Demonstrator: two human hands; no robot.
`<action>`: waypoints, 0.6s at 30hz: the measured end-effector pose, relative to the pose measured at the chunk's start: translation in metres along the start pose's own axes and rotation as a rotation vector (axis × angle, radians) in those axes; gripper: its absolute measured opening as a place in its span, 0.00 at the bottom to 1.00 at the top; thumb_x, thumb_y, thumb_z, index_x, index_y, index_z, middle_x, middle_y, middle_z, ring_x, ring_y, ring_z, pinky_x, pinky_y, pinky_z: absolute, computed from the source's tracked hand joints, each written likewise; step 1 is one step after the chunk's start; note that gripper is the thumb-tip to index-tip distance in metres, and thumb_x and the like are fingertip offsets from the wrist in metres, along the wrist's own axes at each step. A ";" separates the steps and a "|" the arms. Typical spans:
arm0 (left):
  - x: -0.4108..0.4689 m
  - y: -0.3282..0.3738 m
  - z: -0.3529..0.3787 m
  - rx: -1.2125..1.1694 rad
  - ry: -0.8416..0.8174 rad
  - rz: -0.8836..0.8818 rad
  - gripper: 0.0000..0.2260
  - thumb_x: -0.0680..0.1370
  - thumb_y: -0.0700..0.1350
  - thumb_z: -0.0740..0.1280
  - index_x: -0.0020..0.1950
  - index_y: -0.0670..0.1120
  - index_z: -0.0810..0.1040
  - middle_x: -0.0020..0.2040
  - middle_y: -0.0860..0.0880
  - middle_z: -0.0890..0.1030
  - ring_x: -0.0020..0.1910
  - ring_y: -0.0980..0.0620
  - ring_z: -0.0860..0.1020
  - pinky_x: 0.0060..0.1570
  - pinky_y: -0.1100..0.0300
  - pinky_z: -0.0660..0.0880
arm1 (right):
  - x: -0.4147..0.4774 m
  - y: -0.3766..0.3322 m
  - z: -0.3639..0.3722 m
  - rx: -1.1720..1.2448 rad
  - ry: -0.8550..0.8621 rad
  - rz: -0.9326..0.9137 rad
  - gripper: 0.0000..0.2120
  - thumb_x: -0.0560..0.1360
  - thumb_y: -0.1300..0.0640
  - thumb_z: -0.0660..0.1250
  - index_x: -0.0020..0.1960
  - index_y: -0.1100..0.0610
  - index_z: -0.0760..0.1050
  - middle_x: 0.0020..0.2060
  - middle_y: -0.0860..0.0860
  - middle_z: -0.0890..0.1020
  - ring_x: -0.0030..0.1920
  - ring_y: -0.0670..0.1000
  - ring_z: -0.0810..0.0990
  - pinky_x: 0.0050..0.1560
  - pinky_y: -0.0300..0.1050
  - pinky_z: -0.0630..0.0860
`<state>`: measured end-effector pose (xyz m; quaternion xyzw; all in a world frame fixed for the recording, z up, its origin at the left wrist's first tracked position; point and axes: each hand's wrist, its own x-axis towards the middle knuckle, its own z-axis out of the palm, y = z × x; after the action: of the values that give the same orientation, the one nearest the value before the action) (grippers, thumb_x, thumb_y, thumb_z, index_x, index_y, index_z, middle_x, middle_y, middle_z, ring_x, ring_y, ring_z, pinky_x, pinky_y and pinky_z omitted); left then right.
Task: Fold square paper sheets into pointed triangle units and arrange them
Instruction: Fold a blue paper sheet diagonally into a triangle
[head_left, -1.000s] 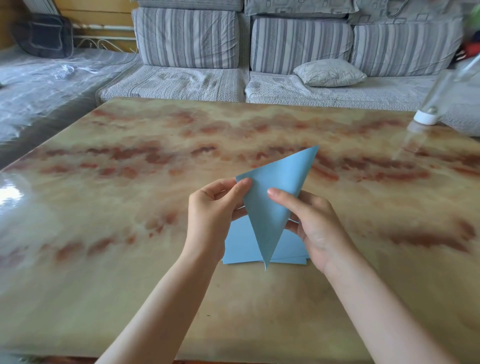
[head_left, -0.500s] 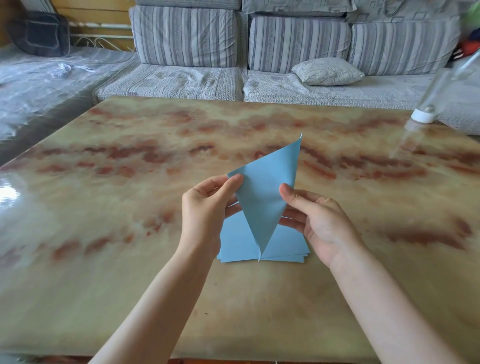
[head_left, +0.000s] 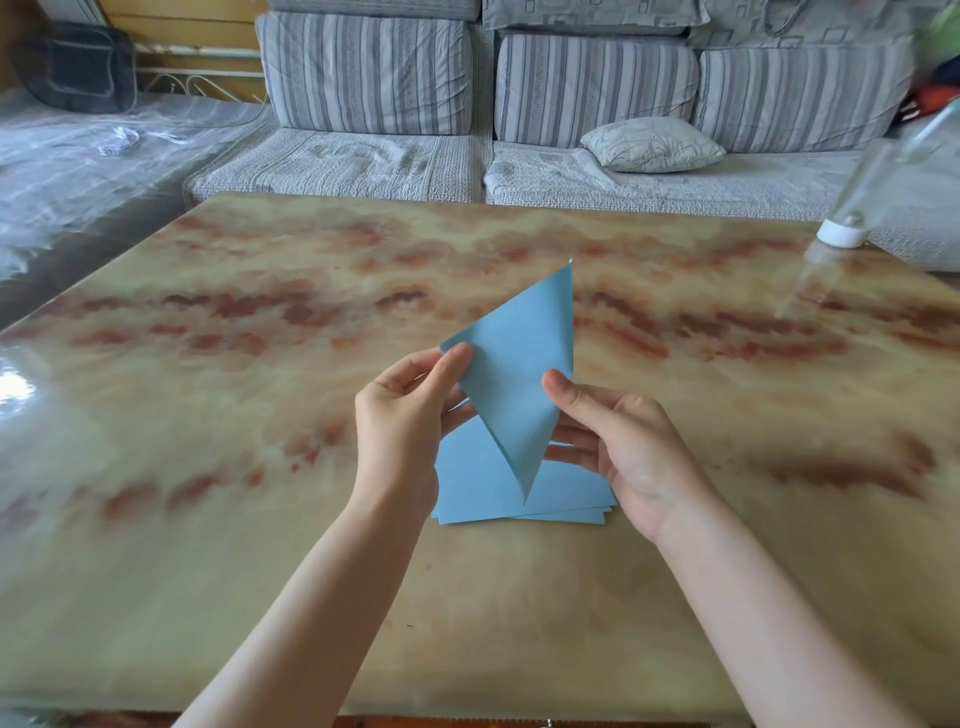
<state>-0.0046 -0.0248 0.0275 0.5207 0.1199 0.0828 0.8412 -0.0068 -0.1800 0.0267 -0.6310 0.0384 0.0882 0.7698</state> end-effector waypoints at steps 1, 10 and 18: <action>0.000 0.000 0.000 -0.008 -0.007 -0.009 0.03 0.75 0.40 0.71 0.43 0.41 0.80 0.44 0.42 0.84 0.39 0.49 0.83 0.37 0.64 0.78 | 0.000 0.000 0.001 -0.005 0.008 -0.012 0.20 0.65 0.50 0.72 0.49 0.64 0.82 0.45 0.57 0.86 0.43 0.53 0.85 0.43 0.42 0.81; 0.000 0.002 -0.002 -0.103 -0.079 -0.130 0.03 0.76 0.40 0.69 0.42 0.43 0.79 0.40 0.47 0.85 0.39 0.52 0.84 0.38 0.64 0.80 | 0.002 0.003 0.005 -0.030 0.090 -0.052 0.12 0.68 0.54 0.73 0.44 0.62 0.83 0.41 0.57 0.86 0.37 0.51 0.84 0.37 0.38 0.79; 0.006 0.001 -0.005 -0.208 -0.068 -0.178 0.01 0.76 0.39 0.68 0.45 0.41 0.78 0.41 0.47 0.85 0.39 0.52 0.84 0.37 0.63 0.80 | -0.002 0.003 0.002 -0.048 0.020 -0.030 0.11 0.69 0.55 0.72 0.44 0.64 0.83 0.42 0.57 0.86 0.39 0.52 0.85 0.40 0.38 0.79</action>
<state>-0.0008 -0.0184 0.0250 0.4204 0.1275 0.0022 0.8983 -0.0092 -0.1775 0.0241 -0.6507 0.0346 0.0712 0.7552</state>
